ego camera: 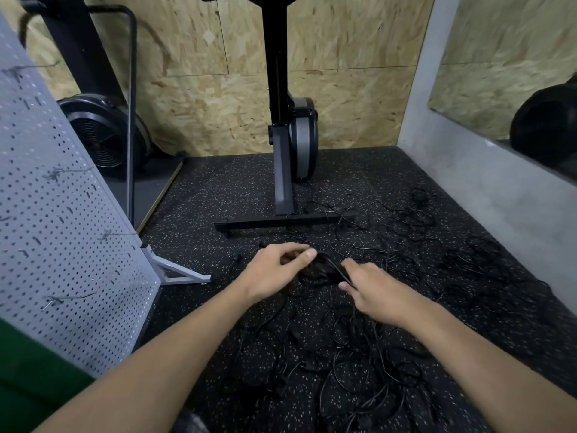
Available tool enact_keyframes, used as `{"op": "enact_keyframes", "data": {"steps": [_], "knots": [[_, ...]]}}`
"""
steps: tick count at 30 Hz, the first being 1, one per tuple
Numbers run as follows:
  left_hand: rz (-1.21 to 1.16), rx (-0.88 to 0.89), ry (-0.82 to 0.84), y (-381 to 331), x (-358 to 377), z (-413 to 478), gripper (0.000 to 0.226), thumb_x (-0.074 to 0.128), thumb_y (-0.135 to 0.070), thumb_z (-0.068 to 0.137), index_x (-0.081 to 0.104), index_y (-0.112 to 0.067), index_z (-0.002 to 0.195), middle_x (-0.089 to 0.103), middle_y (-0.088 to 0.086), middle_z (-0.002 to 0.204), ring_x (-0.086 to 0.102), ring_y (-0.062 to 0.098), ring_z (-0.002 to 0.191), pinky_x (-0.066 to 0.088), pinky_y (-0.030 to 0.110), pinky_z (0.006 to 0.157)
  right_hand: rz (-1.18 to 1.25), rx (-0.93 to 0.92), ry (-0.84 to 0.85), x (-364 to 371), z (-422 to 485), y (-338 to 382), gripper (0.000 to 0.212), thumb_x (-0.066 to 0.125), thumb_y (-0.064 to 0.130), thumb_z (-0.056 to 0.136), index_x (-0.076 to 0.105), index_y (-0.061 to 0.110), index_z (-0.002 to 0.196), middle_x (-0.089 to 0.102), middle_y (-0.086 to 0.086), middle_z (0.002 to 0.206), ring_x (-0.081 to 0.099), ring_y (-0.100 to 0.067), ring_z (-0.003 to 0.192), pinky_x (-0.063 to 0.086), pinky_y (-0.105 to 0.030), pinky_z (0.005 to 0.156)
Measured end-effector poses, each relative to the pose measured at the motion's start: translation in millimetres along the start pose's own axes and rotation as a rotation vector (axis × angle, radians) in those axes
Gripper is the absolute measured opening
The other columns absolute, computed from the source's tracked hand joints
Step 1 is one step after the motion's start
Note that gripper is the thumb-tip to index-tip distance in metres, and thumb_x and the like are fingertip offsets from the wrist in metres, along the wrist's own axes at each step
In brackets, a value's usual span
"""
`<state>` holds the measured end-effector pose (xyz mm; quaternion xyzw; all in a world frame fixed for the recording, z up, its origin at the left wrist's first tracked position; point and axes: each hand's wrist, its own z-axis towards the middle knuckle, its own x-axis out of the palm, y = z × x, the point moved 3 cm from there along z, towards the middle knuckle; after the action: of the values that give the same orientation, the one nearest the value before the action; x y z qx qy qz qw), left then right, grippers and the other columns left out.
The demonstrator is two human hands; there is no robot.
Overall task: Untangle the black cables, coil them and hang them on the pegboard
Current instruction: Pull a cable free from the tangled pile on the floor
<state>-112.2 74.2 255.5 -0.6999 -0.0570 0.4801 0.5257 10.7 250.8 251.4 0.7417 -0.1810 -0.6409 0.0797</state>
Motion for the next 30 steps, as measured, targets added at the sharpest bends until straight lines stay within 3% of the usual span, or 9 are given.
{"op": "enact_keyframes", "data": {"steps": [5,9,12,14,18,21,25,28,30], "knots": [[0.132,-0.037,0.128,16,0,-1,0.018,0.068,-0.041,0.099,0.076,-0.025,0.096,0.076,-0.01,0.085,0.071,0.004,0.081,0.051,0.024,0.076,0.328,0.106,-0.119,-11,1,-16,0.013,0.051,0.025,0.109,0.049,0.012,0.108,0.07,0.005,0.094,0.066,-0.006,0.075,0.048,-0.02,0.063],[-0.127,-0.076,0.086,13,4,-1,0.01,0.071,-0.021,0.099,0.076,-0.013,0.096,0.08,0.0,0.086,0.078,0.016,0.079,0.056,0.023,0.069,0.455,0.127,-0.16,-10,5,-15,0.014,0.052,0.03,0.108,0.054,0.019,0.1,0.067,0.008,0.083,0.06,-0.005,0.07,0.045,-0.027,0.069],[-0.37,-0.122,0.015,-2,12,-3,0.01,0.068,-0.021,0.101,0.07,-0.012,0.107,0.078,0.011,0.098,0.079,0.027,0.079,0.059,0.032,0.063,0.574,0.114,-0.197,0,9,-6,0.008,0.053,0.034,0.107,0.053,0.028,0.103,0.066,0.009,0.09,0.06,-0.006,0.078,0.047,-0.029,0.074],[-0.413,-0.118,-0.01,-12,17,-2,0.022,0.06,-0.027,0.106,0.069,-0.007,0.104,0.077,0.016,0.093,0.079,0.028,0.076,0.055,0.035,0.061,0.658,0.116,-0.222,5,11,-1,0.014,0.056,0.04,0.105,0.053,0.027,0.109,0.062,0.011,0.087,0.058,-0.004,0.075,0.046,-0.029,0.073],[-0.147,-0.088,-0.093,-18,16,-1,0.042,0.054,-0.043,0.107,0.08,-0.013,0.093,0.075,0.003,0.071,0.068,0.006,0.068,0.052,0.026,0.067,0.763,0.139,-0.193,7,10,3,0.035,0.064,0.05,0.098,0.05,0.025,0.119,0.061,0.004,0.075,0.057,-0.011,0.064,0.051,-0.034,0.065],[-0.124,-0.089,-0.101,-17,12,1,0.046,0.059,-0.046,0.102,0.077,-0.008,0.085,0.072,0.022,0.084,0.063,0.017,0.067,0.055,0.031,0.081,0.769,0.113,-0.156,6,8,5,0.044,0.067,0.051,0.095,0.048,0.026,0.125,0.063,0.006,0.079,0.058,-0.01,0.067,0.054,-0.033,0.066],[-0.148,-0.092,-0.072,-16,11,0,0.036,0.063,-0.037,0.102,0.072,-0.012,0.077,0.073,0.008,0.073,0.068,0.027,0.066,0.057,0.046,0.079,0.745,0.09,-0.145,7,9,3,0.058,0.067,0.058,0.092,0.046,0.023,0.133,0.063,0.003,0.081,0.059,-0.012,0.07,0.058,-0.042,0.071],[-0.161,-0.114,-0.095,-17,8,-3,0.038,0.054,-0.035,0.107,0.066,-0.009,0.082,0.075,0.003,0.073,0.069,0.014,0.062,0.055,0.033,0.066,0.777,0.152,-0.129,7,12,0,0.089,0.06,0.084,0.079,0.041,0.019,0.138,0.065,0.002,0.077,0.06,-0.012,0.066,0.056,-0.037,0.068],[-0.199,-0.104,-0.134,-21,4,-3,0.037,0.052,-0.034,0.109,0.063,-0.01,0.083,0.071,0.001,0.07,0.072,0.016,0.06,0.053,0.026,0.059,0.868,0.17,-0.108,4,12,3,0.076,0.054,0.082,0.084,0.044,0.018,0.124,0.062,0.001,0.081,0.056,-0.013,0.065,0.052,-0.033,0.064]]}}
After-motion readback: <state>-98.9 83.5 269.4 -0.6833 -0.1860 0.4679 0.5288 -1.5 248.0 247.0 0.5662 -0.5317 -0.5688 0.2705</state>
